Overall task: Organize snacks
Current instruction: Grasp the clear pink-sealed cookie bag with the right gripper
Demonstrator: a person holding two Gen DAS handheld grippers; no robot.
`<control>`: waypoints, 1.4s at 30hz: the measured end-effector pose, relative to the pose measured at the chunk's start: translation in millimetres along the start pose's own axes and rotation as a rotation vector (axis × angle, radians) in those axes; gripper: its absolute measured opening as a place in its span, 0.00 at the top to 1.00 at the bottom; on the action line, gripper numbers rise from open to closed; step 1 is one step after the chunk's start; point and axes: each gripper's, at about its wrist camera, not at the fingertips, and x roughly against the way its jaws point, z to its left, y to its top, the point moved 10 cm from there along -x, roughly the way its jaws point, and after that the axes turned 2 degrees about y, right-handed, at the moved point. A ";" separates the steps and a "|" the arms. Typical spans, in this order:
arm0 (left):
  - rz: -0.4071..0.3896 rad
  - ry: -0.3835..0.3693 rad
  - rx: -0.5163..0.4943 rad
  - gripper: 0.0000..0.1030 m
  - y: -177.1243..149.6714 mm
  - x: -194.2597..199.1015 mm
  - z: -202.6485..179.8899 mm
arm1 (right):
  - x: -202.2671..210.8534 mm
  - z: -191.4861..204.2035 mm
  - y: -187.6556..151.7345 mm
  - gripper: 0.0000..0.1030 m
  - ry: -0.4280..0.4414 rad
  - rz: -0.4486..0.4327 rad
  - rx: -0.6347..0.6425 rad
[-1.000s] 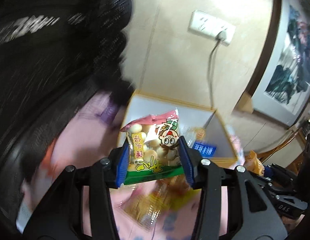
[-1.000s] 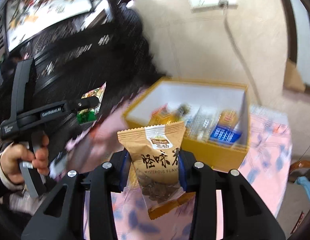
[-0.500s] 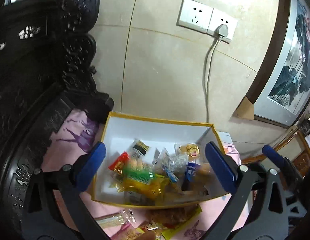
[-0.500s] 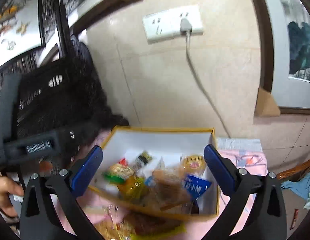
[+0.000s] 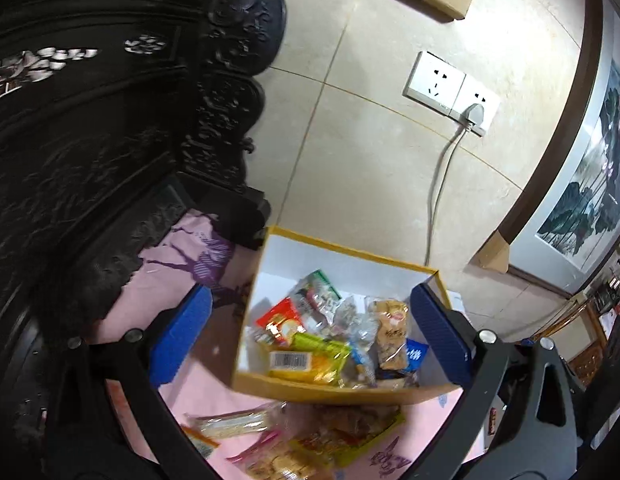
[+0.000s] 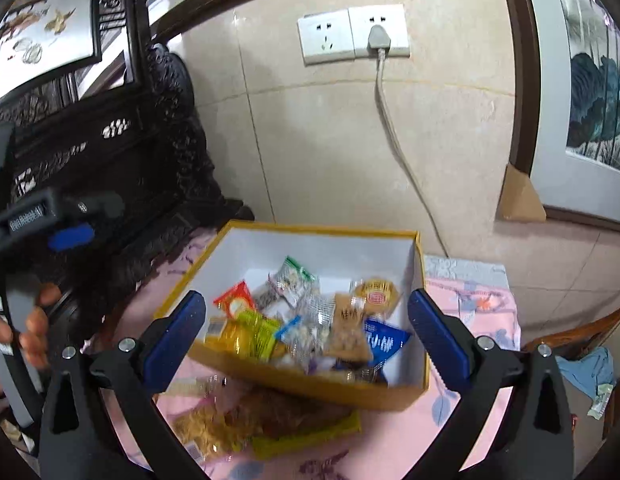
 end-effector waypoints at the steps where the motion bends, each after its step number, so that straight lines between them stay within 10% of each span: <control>1: -0.002 0.005 -0.005 0.02 -3.2 3.6 3.3 | 0.9 1.6 -6.1 0.01 0.001 0.010 -0.001; 25: 0.142 0.099 -0.082 0.02 -104.8 46.8 65.7 | 26.2 63.4 -112.6 0.01 -0.039 0.164 -0.029; 42: 0.260 0.193 0.095 0.02 -156.3 43.5 167.1 | -49.4 166.2 -167.6 0.01 0.218 0.322 0.439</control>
